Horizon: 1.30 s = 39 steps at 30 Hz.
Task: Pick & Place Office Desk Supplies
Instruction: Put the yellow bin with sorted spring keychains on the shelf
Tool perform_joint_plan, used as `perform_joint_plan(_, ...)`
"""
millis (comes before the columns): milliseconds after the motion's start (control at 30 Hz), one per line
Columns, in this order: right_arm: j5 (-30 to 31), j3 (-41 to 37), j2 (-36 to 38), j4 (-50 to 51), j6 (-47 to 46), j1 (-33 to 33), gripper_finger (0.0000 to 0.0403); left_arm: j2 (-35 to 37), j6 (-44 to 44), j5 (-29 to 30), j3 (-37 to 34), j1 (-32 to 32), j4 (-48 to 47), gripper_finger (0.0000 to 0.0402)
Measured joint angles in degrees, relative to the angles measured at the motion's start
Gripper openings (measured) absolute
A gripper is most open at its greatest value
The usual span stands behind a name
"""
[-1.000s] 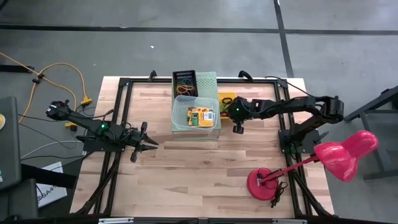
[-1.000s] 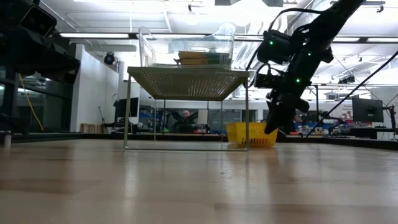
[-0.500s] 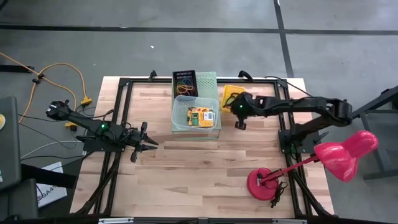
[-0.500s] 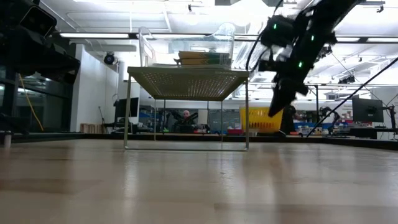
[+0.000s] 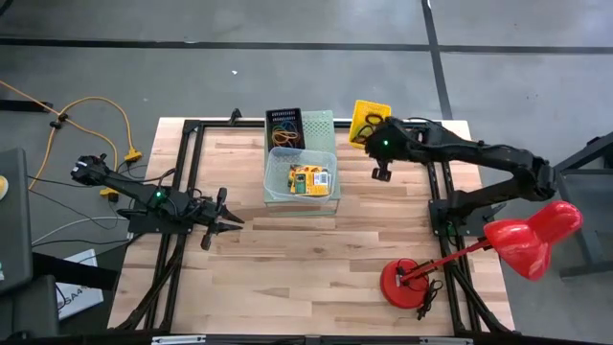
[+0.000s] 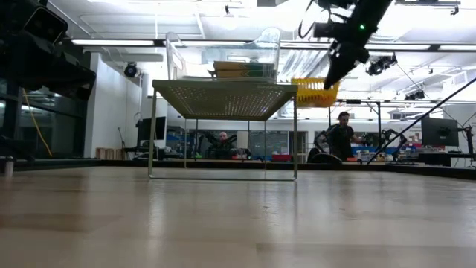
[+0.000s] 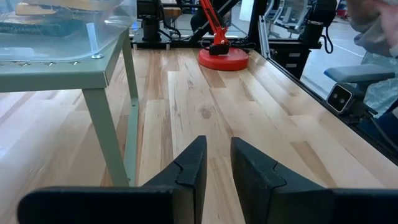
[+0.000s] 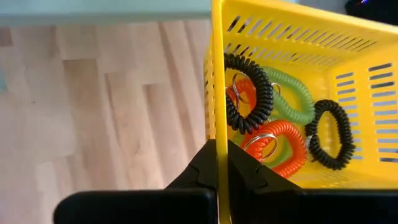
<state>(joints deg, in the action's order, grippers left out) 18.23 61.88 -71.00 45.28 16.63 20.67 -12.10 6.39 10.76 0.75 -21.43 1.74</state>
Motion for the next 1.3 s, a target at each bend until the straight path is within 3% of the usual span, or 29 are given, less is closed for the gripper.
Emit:
perform_joint_plan(167,-1.15,4.55,-1.88,0.18,5.36,3.05,0.0003,-0.01,0.0,-0.01,0.0,-0.01,0.0,0.0068)
perform_joint_plan(367,-7.58,9.06,-6.56,0.61,9.81,6.57,0.0003,0.0,0.0,0.0,0.0,-0.01,0.0,0.0068)
perform_joint_plan(767,-12.88,19.62,-14.49,2.93,13.23,6.31,0.0003,-0.02,0.0,0.0,0.0,-0.01,0.0,0.0068)
perform_joint_plan(1300,-16.38,20.44,-19.33,0.6,12.17,2.88,0.0003,0.0,0.0,-0.01,0.0,0.01,0.0,0.0068)
